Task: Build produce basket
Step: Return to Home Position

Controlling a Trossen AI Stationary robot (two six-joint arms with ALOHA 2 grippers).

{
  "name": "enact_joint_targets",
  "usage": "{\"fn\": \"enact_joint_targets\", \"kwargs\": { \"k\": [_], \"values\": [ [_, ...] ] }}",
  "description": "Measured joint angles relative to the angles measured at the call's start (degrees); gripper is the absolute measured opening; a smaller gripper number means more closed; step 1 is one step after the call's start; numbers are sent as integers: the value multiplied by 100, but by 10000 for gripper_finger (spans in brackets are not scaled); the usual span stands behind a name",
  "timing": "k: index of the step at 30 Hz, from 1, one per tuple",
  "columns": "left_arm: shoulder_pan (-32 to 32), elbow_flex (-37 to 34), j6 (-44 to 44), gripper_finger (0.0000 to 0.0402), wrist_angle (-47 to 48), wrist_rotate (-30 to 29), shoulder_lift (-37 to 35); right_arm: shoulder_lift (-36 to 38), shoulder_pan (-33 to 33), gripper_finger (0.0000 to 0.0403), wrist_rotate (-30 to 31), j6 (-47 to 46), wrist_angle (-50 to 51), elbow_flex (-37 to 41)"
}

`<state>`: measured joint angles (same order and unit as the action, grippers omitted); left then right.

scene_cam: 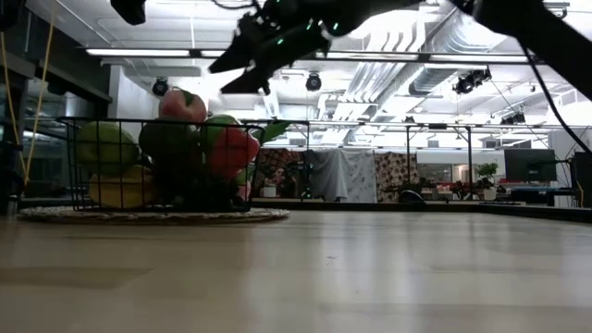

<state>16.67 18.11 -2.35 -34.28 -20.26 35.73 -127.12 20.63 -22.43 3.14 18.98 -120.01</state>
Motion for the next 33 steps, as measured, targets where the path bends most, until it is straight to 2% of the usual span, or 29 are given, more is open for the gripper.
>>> {"fn": "enact_joint_targets", "kwargs": {
  "k": [3,7,15,20,26,33],
  "values": [
    [-2,0,0,376,24,-151,0,371,-3,360,178,312,640,111],
    [-2,0,-13,376,38,-146,0,1171,-105,360,632,418,537,1163],
    [-4,0,64,376,243,-141,0,3969,-337,360,1571,-87,-1895,5357],
    [-13,-2,-15,376,525,-139,33,5627,-662,360,1720,-467,-3007,7268],
    [-13,-2,-61,376,493,-141,147,7213,-1076,360,1891,-740,-3489,8670],
    [-15,-2,-45,376,432,-471,155,8299,-1378,360,1967,-1023,-3770,9454]
  ]
}}
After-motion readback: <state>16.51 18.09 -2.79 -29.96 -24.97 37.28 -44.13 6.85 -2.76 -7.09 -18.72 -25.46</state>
